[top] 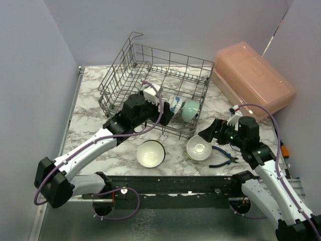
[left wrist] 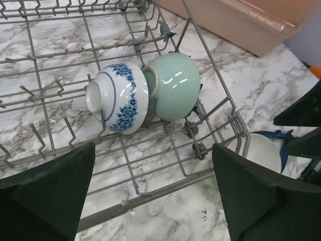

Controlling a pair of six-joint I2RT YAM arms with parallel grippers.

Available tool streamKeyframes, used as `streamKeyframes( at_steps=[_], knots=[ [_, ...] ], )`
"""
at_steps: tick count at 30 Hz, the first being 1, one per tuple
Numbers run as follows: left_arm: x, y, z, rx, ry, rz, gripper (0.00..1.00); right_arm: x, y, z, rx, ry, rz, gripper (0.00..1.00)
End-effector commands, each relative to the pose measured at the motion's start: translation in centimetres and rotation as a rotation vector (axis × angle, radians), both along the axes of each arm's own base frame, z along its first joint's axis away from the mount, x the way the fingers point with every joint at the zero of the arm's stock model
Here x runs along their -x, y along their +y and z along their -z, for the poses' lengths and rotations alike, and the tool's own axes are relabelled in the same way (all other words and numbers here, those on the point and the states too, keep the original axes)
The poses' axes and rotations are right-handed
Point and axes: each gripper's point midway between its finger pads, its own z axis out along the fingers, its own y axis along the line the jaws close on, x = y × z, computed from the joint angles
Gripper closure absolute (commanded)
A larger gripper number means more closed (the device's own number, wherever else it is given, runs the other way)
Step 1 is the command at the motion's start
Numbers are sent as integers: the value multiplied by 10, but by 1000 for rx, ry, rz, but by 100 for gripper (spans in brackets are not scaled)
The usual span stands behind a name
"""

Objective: Load the bowls into the dish rack
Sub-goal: Pick up the bowl from the center of the board.

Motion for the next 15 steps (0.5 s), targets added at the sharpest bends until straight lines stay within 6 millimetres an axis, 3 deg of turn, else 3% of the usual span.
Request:
streamKeyframes(
  at_steps=[1, 7, 15],
  knots=[
    [23, 1, -32, 216, -58, 36, 1, 12, -9, 26, -4, 142, 91, 0],
    [54, 8, -41, 431, -85, 88, 1, 18, -26, 45, 39, 226, 205, 0],
    [73, 3, -30, 493, -21, 156, 1, 23, -35, 59, 42, 303, 291, 9]
  ],
)
